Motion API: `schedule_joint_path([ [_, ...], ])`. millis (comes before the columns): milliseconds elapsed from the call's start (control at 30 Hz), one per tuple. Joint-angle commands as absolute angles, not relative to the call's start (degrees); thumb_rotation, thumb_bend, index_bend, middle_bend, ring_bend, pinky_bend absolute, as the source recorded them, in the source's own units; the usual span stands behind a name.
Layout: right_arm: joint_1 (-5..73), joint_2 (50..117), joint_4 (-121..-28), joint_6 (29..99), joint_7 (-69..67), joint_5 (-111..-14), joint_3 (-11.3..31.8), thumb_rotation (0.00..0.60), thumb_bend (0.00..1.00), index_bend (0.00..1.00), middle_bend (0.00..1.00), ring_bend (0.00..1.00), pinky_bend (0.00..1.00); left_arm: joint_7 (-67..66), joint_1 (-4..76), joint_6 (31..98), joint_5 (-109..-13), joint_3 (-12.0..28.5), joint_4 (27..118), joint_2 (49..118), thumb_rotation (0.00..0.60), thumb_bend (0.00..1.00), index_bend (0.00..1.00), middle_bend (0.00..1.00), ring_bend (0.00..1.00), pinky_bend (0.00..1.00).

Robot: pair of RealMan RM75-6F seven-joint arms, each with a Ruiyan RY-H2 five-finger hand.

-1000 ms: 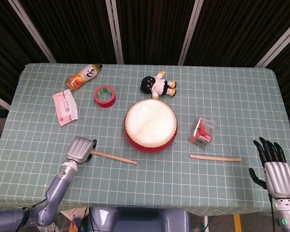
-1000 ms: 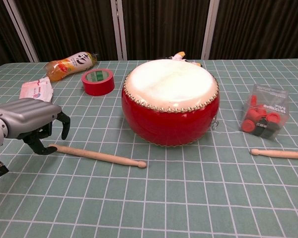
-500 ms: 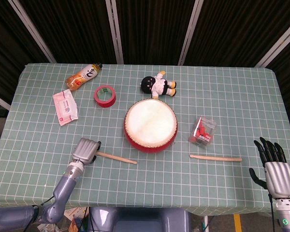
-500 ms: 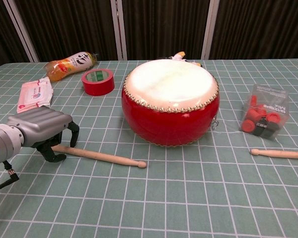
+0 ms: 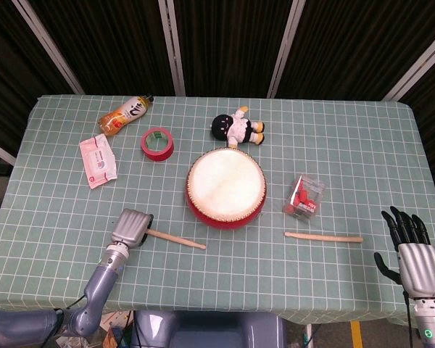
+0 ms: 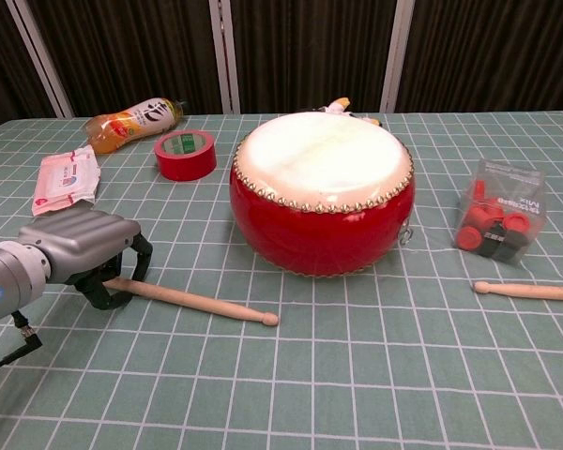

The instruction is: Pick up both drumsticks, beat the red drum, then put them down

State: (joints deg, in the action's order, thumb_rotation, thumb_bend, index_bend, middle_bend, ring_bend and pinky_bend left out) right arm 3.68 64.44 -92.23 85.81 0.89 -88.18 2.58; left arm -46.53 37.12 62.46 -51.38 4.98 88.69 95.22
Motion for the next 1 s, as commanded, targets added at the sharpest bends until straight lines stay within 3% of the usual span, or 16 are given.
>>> schedule_joint_path([
  [33,3.7,64.3,-92.4,85.6,0.9,-88.0,2.6,0.600,0.39,0.00,0.00,0.00,0.00,-43.8,36.2,64.2,-53.3,5.7,92.0,93.0,0.600,0.54,0.75,1.00,1.00,1.00],
  [233,3.8,64.1,-93.0,85.0,0.9,-87.6,2.5,0.600,0.39,0.00,0.00,0.00,0.00,-39.2,34.9,67.2,-56.8,7.5,101.1,86.5,0.600,0.55,0.76,1.00,1.00,1.00],
  [300,3.9,64.1,-93.4,84.7,1.3,-87.5,2.5,0.600,0.39,0.00,0.04,0.06,0.04,-37.8,34.4,68.3,-58.1,8.3,104.3,83.9,0.600,0.55,0.76,1.00,1.00,1.00],
  [367,4.1,64.0,-93.8,84.3,1.9,-87.2,2.5,0.600,0.39,0.00,0.19,0.23,0.22,-36.5,33.9,69.3,-59.1,9.0,107.1,81.4,0.600,0.55,0.76,1.00,1.00,1.00],
  [467,4.4,63.9,-94.7,82.9,2.9,-86.0,2.6,0.600,0.39,0.03,0.54,0.58,0.58,-34.6,33.2,70.3,-59.8,9.8,109.9,78.6,0.600,0.55,0.76,1.00,1.00,1.00],
  [633,6.3,64.0,-97.6,78.7,8.6,-81.9,3.5,0.600,0.39,0.27,0.89,0.93,0.85,-31.5,31.9,71.3,-60.5,10.7,113.0,73.9,0.600,0.55,0.76,1.00,1.00,1.00],
  [767,9.3,65.6,-100.7,73.5,15.2,-75.0,5.6,0.600,0.39,0.37,1.00,1.00,0.98,-29.9,31.4,71.2,-61.1,10.8,114.9,71.0,0.600,0.55,0.76,1.00,1.00,1.00],
  [1000,13.5,71.5,-99.4,70.8,27.4,-67.0,7.3,0.600,0.39,0.42,1.00,1.00,1.00,-28.6,31.3,71.3,-61.5,11.0,116.2,68.8,0.600,0.55,0.76,1.00,1.00,1.00],
])
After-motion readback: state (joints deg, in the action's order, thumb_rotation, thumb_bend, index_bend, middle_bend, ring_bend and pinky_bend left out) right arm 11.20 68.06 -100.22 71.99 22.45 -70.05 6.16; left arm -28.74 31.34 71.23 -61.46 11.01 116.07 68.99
